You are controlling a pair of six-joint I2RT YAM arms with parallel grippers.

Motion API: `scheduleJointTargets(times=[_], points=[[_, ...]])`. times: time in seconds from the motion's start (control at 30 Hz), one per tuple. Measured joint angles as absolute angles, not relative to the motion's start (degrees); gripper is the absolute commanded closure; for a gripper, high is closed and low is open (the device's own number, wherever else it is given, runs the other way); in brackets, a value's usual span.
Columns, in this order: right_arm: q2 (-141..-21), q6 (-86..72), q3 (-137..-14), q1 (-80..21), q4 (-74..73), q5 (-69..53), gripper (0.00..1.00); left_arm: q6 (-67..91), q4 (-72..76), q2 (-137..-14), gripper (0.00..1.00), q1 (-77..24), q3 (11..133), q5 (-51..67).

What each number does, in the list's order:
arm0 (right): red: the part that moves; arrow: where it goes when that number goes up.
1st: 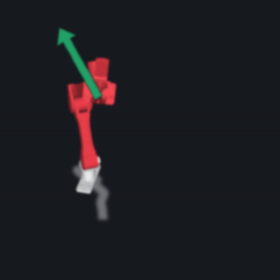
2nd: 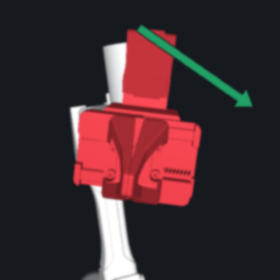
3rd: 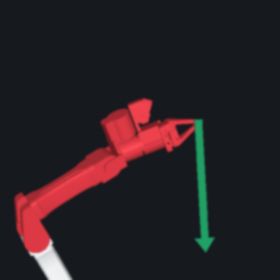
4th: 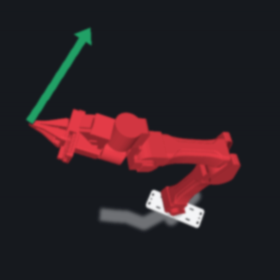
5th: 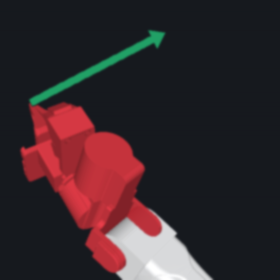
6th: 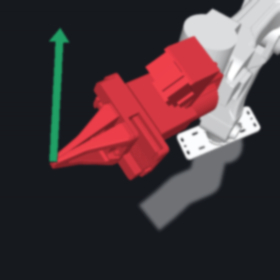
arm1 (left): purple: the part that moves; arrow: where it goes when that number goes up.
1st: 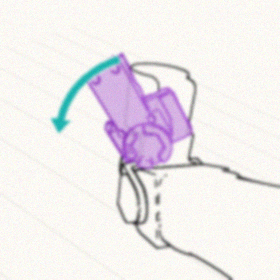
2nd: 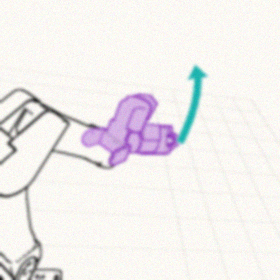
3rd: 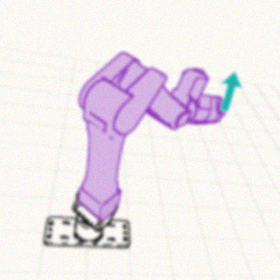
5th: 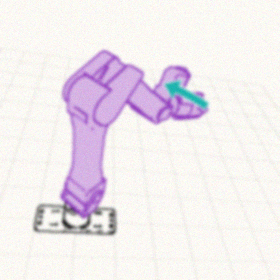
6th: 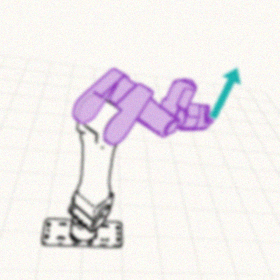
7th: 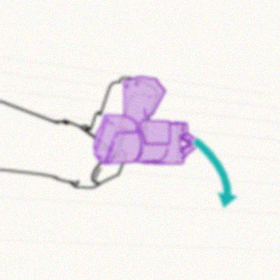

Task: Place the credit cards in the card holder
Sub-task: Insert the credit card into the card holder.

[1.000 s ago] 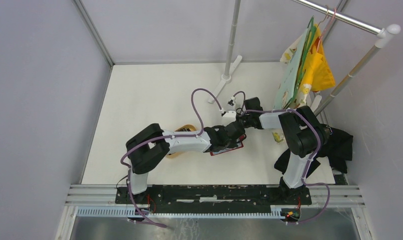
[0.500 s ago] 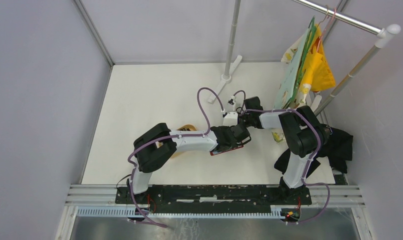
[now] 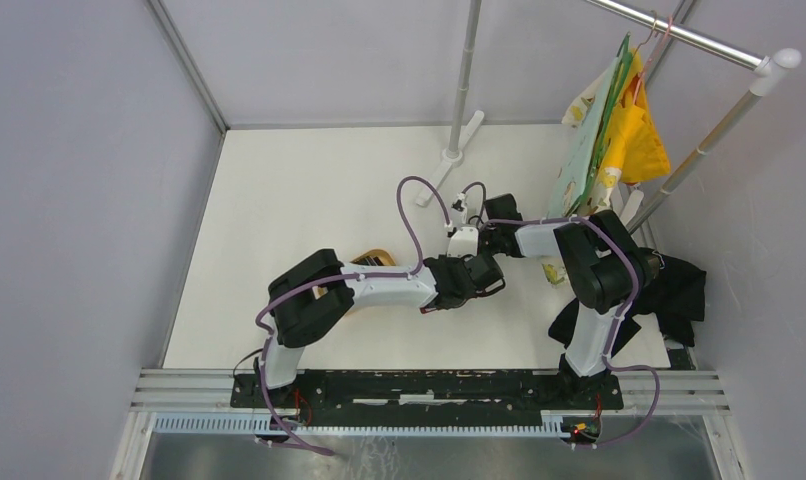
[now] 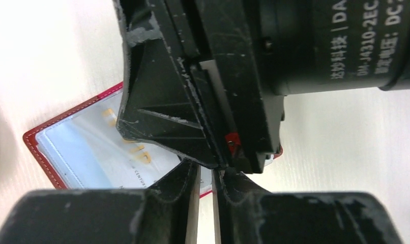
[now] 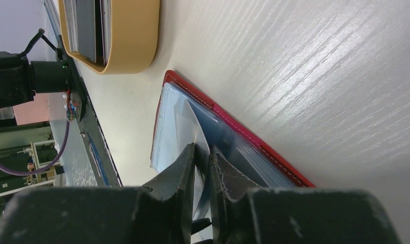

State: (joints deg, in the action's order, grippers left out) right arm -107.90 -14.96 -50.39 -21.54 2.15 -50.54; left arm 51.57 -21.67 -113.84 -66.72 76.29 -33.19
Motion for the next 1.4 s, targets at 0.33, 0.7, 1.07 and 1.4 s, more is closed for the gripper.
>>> scheduleJointTargets(times=[0.33,0.7,1.07,1.4], points=[[-108.0,-13.1,-50.6,-21.8,0.9,-51.2,0.8,49.1,-14.2,-106.1,0.77,-67.6,65.6,-33.0],[-108.0,-11.9,-50.8,-22.1,-0.3,-52.4,0.78,49.7,-17.4,-93.3,0.75,-67.9,55.5,-36.0],[-108.3,-12.0,-50.8,-23.2,-0.3,-52.9,0.77,51.6,-21.3,-95.1,0.84,-64.7,52.9,-36.9],[-108.6,-12.1,-50.8,-23.9,-0.3,-53.6,0.74,51.6,-20.5,-96.7,0.85,-63.9,52.4,-34.8]])
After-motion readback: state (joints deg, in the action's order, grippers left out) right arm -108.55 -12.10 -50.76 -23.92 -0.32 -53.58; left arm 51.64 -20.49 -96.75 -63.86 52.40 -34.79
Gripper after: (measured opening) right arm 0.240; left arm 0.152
